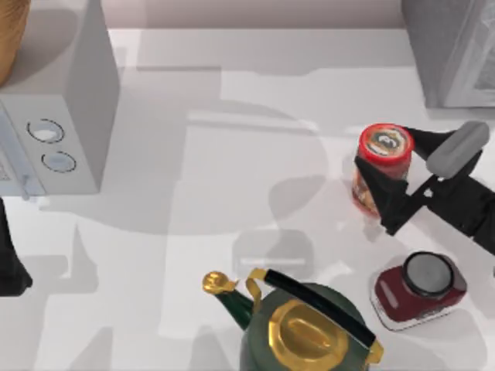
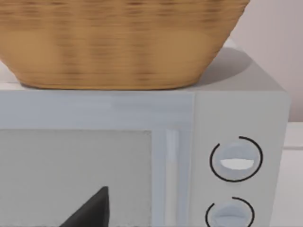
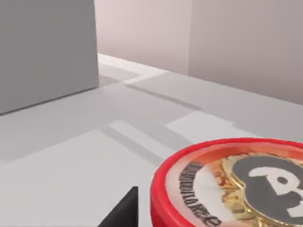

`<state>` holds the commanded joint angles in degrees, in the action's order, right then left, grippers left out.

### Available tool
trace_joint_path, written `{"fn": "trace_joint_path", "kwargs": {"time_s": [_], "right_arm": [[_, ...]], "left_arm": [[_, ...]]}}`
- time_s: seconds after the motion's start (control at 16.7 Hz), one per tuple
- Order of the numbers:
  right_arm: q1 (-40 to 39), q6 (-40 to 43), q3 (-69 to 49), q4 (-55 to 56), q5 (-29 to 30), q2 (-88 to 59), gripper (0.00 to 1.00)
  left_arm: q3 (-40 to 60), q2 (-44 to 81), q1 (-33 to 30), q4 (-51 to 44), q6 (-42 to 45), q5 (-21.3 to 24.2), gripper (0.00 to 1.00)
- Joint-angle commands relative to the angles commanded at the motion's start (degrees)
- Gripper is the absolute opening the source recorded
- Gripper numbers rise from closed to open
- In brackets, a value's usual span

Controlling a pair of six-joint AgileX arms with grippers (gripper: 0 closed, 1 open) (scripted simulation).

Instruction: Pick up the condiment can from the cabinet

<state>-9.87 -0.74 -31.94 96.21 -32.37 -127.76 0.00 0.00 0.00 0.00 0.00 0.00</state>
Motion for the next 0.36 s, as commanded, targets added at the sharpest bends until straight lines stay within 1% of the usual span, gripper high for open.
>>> {"fn": "trace_joint_path", "kwargs": {"time_s": [0.06, 0.36], "right_arm": [[0.0, 0.0, 0.0, 0.0, 0.0, 0.0, 1.0], [0.0, 0.0, 0.0, 0.0, 0.0, 0.0, 1.0]], "left_arm": [[0.0, 0.0, 0.0, 0.0, 0.0, 0.0, 1.0], [0.0, 0.0, 0.0, 0.0, 0.0, 0.0, 1.0]]}}
